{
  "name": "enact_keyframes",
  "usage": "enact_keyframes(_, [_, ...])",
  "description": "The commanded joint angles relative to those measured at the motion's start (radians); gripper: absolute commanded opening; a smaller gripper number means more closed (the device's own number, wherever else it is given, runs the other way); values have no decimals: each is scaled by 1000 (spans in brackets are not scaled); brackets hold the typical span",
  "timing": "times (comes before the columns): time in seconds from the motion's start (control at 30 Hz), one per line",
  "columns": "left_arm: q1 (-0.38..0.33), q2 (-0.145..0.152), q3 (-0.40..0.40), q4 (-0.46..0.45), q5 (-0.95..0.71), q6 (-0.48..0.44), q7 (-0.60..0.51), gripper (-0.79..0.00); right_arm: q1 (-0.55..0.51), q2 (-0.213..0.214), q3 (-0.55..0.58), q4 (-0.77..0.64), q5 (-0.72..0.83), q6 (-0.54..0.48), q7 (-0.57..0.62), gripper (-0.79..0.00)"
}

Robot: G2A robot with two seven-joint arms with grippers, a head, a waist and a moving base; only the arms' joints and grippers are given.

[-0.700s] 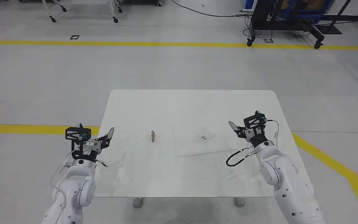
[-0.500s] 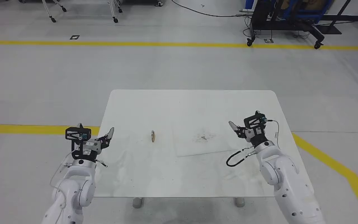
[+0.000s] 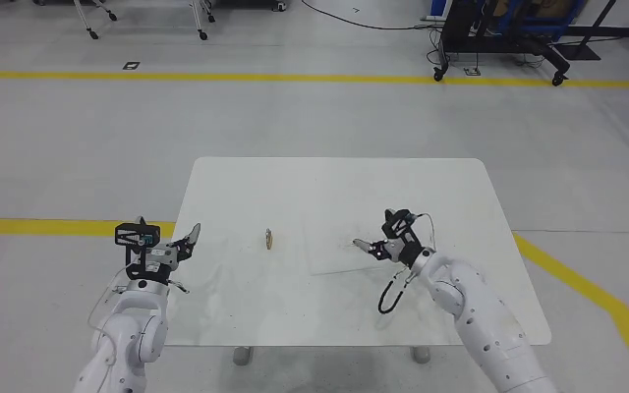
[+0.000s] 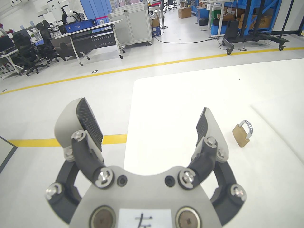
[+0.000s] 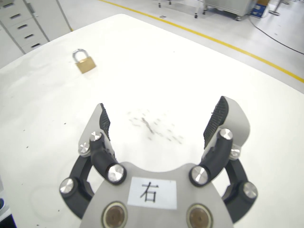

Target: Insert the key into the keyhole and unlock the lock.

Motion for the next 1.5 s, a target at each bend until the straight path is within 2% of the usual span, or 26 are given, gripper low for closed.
enact_keyframes(0.0, [0,0,0,0,0,0,0,0,38,3,-18,51,-33,-134,-54,0])
enact_keyframes(0.13, [0,0,0,0,0,0,0,0,110,18,-66,130,-271,-279,-157,0])
enact_keyframes(0.17, [0,0,0,0,0,0,0,0,129,19,-71,167,-293,-291,-176,-34])
enact_keyframes(0.2, [0,0,0,0,0,0,0,0,150,20,-80,193,-310,-316,-195,-102])
enact_keyframes(0.37, [0,0,0,0,0,0,0,0,235,18,-119,303,-383,-336,-236,-9])
enact_keyframes(0.67, [0,0,0,0,0,0,0,0,351,-5,-203,444,-410,-330,-249,-203])
enact_keyframes(0.73, [0,0,0,0,0,0,0,0,370,-10,-218,473,-411,-329,-252,-369])
enact_keyframes(0.93, [0,0,0,0,0,0,0,0,416,-21,-254,545,-419,-325,-272,-597])
enact_keyframes(0.97, [0,0,0,0,0,0,0,0,422,-22,-258,553,-422,-326,-278,-723])
enact_keyframes(1.0, [0,0,0,0,0,0,0,0,426,-22,-262,559,-425,-328,-287,-785])
enact_keyframes(1.27, [0,0,0,0,0,0,0,0,442,-14,-281,570,-467,-334,-341,-785])
enact_keyframes(1.47, [0,0,0,0,0,0,0,0,426,-7,-288,527,-492,-307,-347,-785])
